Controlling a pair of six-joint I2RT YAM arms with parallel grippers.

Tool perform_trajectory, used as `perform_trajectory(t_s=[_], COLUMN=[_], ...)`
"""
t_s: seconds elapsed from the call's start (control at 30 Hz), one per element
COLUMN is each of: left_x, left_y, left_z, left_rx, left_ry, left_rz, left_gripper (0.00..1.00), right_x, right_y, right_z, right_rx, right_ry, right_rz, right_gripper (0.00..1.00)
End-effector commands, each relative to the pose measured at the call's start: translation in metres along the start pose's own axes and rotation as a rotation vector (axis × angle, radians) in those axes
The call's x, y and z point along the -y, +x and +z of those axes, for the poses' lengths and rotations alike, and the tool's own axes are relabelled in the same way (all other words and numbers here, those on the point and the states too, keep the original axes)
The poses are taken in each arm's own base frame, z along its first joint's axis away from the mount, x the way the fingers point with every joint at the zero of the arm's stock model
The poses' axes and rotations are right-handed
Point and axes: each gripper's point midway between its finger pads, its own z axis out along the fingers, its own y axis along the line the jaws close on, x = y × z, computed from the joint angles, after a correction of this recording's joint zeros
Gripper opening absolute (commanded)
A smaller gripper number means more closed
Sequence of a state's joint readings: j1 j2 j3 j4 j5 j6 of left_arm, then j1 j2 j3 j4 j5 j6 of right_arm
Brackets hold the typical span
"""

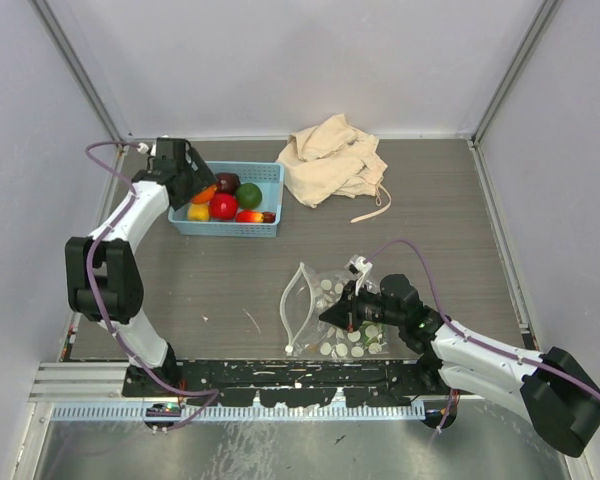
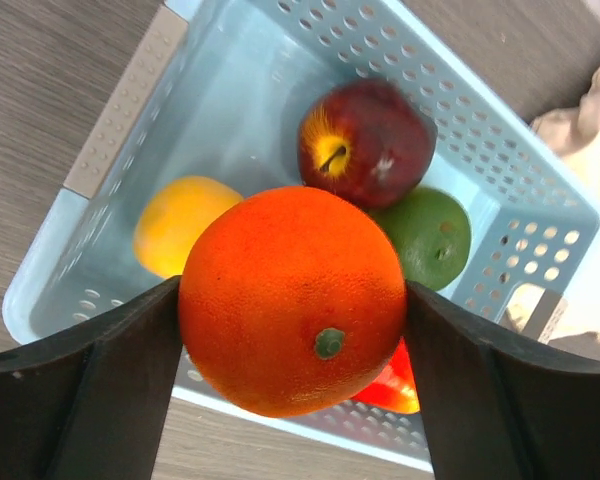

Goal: Open the zip-top bag and remove the fake food
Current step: Place the fake fruit in the bin.

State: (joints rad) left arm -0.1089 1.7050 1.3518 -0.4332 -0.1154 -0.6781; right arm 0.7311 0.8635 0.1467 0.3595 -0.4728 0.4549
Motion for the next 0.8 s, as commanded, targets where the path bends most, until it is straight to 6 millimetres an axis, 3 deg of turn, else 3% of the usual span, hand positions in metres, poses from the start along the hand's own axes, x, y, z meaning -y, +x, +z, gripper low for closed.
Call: perform_trajectory(t_s=[0.0,0.2,0.33,0.43,0.53,0.77], left_x=[0.006,0.01,0.015,0.028,0.047,0.076], left_y=[-0.034,-0.046,-0.051,-0.052,-0.038,0.041], left_z=[-0.002,-0.005,-0.024,-0.046,-0.077,-0.165], left_rx=[0.051,0.048,0.07,0.095,0.101,-0.036], left_ry=[-0.002,0.02,0.075,0.227,0.5,1.046], left_rz=[-0.065,-0.105,-0.096,-0.096,-0.091,-0.029], left_gripper=[0.97,0.98,0.98,0.98,0.98,0.98], right_x=[-0.006,-0.006,-0.006,-0.006,-0.007,-0.01], right_y=[-0.013,-0.013,-0.013,-0.013,-0.014,-0.016], right_z=[0.002,0.002,0.001,0.002,0.001,-0.002], right_rx=[0.051,0.053,0.054,0.053,0.054,0.069], right_ry=[-0.026,-0.025,-0.025,-0.027,-0.032,-0.042], right_rz=[-0.037,-0.036,-0.035,-0.036,-0.04,-0.052], right_gripper=[0.01,0.01,0.01,0.01,0.01,0.01])
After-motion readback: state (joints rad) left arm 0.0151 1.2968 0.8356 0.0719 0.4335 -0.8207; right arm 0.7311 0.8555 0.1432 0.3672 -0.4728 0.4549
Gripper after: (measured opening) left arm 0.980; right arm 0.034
